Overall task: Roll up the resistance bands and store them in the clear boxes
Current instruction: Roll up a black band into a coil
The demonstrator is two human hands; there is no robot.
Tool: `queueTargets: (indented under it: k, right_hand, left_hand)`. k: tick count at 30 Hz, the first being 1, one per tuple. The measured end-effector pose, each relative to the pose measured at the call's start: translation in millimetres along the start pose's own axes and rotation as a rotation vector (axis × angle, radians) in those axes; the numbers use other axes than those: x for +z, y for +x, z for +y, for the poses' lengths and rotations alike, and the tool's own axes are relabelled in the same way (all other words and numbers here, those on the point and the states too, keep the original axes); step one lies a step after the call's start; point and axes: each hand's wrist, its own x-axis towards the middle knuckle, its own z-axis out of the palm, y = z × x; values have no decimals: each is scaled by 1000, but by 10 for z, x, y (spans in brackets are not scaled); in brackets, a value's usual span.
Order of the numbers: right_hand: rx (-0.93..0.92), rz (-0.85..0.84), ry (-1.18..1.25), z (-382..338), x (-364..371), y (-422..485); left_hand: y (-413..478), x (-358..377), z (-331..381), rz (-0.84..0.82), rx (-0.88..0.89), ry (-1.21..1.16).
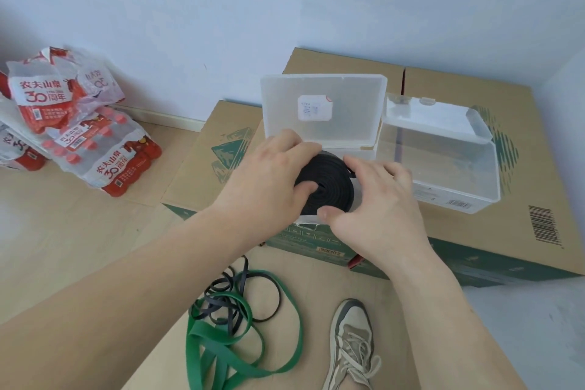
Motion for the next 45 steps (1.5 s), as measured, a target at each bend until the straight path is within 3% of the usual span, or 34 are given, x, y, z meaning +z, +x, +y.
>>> queueTargets:
  k: [3, 8, 29, 34, 40, 45]
  right_hand:
    - [35, -32, -30, -80, -11, 12]
    - [64, 65, 80, -50, 97, 86]
    - [202, 150, -171, -202, 339, 131]
    - [166, 109, -120, -159, 343, 113]
    - [-21, 195, 10, -27, 297, 38]
    - [-26, 87, -5, -27, 224, -15]
  left_hand:
    - [6, -3, -53, -95, 27, -78]
    - [124, -22, -146, -136, -14, -123]
    - [144, 101, -148, -249, 77, 116]
    - [-13, 91, -157, -178, 158, 188]
    - [-47, -64, -178, -275, 164, 83]
    - [-58, -157, -172, -346, 146, 69]
